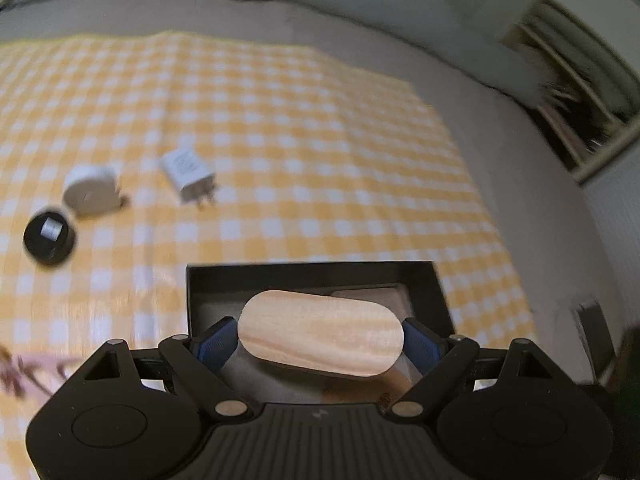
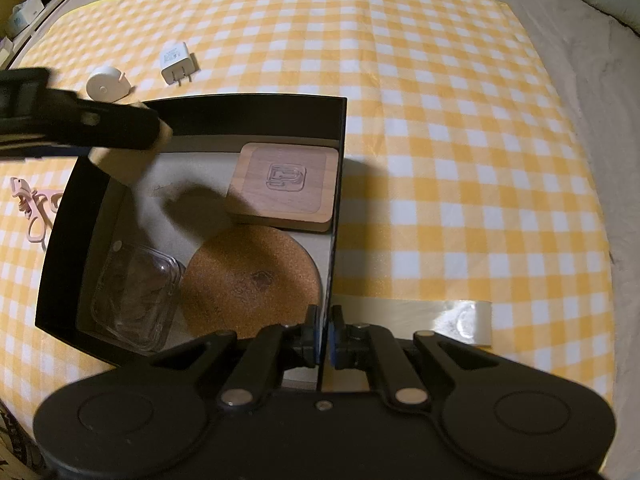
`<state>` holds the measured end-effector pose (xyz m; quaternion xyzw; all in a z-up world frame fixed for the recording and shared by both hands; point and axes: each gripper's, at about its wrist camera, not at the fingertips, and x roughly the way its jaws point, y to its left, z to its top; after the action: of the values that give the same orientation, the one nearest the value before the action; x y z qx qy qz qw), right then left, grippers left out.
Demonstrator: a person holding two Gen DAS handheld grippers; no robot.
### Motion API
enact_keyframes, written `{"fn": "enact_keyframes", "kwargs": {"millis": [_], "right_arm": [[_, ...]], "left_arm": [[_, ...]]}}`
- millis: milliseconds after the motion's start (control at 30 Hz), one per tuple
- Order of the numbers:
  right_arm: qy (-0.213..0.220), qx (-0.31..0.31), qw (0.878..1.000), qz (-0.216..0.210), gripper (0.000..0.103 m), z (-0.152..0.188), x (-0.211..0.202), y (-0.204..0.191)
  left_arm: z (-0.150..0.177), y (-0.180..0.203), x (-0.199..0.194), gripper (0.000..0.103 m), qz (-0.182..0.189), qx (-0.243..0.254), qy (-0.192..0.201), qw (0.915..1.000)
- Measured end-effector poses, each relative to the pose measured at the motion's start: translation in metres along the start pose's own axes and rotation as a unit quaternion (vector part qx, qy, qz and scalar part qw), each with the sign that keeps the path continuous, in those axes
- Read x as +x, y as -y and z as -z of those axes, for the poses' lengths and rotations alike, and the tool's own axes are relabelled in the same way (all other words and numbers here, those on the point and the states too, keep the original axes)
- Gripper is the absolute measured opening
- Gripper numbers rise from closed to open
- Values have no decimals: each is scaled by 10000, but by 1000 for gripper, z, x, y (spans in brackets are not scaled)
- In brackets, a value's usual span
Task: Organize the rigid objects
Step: 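Carry the wooden oval case with the left tool into the box, release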
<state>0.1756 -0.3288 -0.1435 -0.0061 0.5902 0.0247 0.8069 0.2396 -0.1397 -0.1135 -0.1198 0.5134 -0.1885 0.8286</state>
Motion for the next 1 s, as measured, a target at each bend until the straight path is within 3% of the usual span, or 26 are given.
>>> {"fn": "enact_keyframes", "kwargs": {"millis": [133,233,467,633,700,1000], "right_arm": [[5,4,10000,-14,5,0,0,0],[4,-14,10000,6,5,-1,1,-1],[9,-38,10000,0,5,-3,0,-2],[16,-68,10000,-4,5,-3,-1,-2],[18,-70,10000,-12,5,-1,-2,-1],[22,-82,10000,-9,5,1,-3,-1]], "left_arm": [[3,-1,20,88,-492,-418,-42,9979],[4,8,26,88,-740,-343,122,9966],[4,13,43,89,-1160,-466,110,9921],[4,16,46,90,-1261,-397,110,9912],[4,16,45,94,-1275,-371,96,9911],[3,16,42,96,-1146,-285,30,9930]]}}
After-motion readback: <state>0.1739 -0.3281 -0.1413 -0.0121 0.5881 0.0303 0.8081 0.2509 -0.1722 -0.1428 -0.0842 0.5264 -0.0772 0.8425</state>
